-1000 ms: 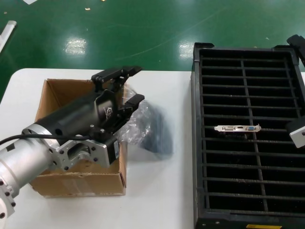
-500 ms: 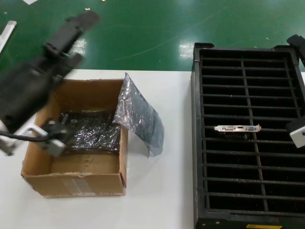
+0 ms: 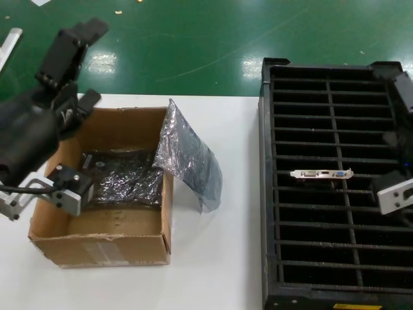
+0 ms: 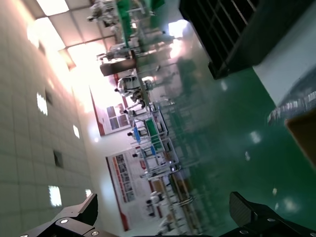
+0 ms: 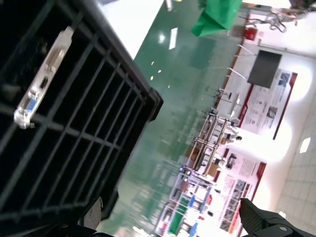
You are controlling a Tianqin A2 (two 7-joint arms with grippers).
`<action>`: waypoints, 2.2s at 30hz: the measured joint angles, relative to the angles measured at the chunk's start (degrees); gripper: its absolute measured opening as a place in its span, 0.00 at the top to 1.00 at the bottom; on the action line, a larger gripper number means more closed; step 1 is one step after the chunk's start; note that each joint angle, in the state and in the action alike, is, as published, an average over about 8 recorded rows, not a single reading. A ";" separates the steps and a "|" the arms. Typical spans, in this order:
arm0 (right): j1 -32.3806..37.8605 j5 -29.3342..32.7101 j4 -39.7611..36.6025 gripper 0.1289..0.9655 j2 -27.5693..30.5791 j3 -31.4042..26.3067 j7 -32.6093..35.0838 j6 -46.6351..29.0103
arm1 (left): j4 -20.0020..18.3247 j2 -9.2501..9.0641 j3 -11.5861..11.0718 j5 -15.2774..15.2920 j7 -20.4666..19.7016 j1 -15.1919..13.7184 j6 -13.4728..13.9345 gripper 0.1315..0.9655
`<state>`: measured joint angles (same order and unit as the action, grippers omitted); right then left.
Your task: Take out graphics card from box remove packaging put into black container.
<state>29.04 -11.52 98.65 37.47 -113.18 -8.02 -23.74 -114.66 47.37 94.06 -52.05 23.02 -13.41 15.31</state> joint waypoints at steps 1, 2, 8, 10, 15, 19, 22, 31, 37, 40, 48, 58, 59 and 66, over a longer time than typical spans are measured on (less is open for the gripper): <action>-0.42 -1.33 -0.10 0.00 -0.30 0.31 0.12 0.35 | 0.33 -0.44 -0.03 -0.74 -0.34 0.19 -0.22 0.08; -0.85 -2.68 -0.20 0.00 -0.60 0.63 0.23 0.69 | 0.67 -0.89 -0.07 -1.50 -0.68 0.39 -0.45 0.06; -3.43 -10.84 -0.83 0.00 -2.39 2.55 0.95 2.81 | 2.72 -3.57 -0.28 -6.06 -2.73 1.59 -1.82 0.03; -4.28 -13.57 -1.03 0.00 -2.99 3.18 1.19 3.52 | 3.39 -4.45 -0.35 -7.55 -3.42 1.98 -2.27 0.01; -6.48 -20.40 -1.55 0.00 -4.52 4.81 1.79 5.29 | 5.14 -6.74 -0.53 -11.39 -5.13 2.99 -3.41 0.00; -8.21 -25.90 -1.97 0.00 -5.73 6.09 2.26 6.71 | 6.50 -8.53 -0.68 -14.47 -6.52 3.79 -4.33 0.00; -9.50 -30.02 -2.28 0.00 -6.63 7.04 2.63 7.78 | 7.53 -9.87 -0.78 -16.73 -7.55 4.38 -5.02 0.00; -13.42 -42.36 -3.22 0.00 -9.37 9.94 3.71 10.98 | 10.62 -13.94 -1.10 -23.62 -10.65 6.19 -7.08 0.00; -16.04 -50.59 -3.86 0.00 -11.20 11.89 4.43 13.11 | 12.70 -16.68 -1.32 -28.24 -12.73 7.41 -8.47 0.00; -17.35 -54.70 -4.17 0.00 -12.12 12.85 4.79 14.18 | 13.74 -18.03 -1.43 -30.53 -13.77 8.01 -9.15 0.00; -20.83 -65.67 -5.00 0.00 -14.55 15.43 5.75 17.02 | 16.47 -21.63 -1.71 -36.62 -16.51 9.61 -10.98 0.00; -25.17 -79.42 -6.05 0.00 -17.58 18.65 6.96 20.58 | 19.93 -26.17 -2.07 -44.29 -19.97 11.62 -13.28 0.00; -25.62 -80.80 -6.16 0.00 -17.89 18.97 7.08 20.94 | 20.28 -26.62 -2.11 -45.07 -20.31 11.83 -13.51 0.00; -27.74 -87.51 -6.66 0.00 -19.37 20.55 7.66 22.67 | 21.96 -28.83 -2.28 -48.80 -21.99 12.81 -14.63 0.00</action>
<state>1.30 -99.03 91.99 18.10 -92.63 -0.36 -1.07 -92.70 18.54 91.78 -100.85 1.03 -0.60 0.69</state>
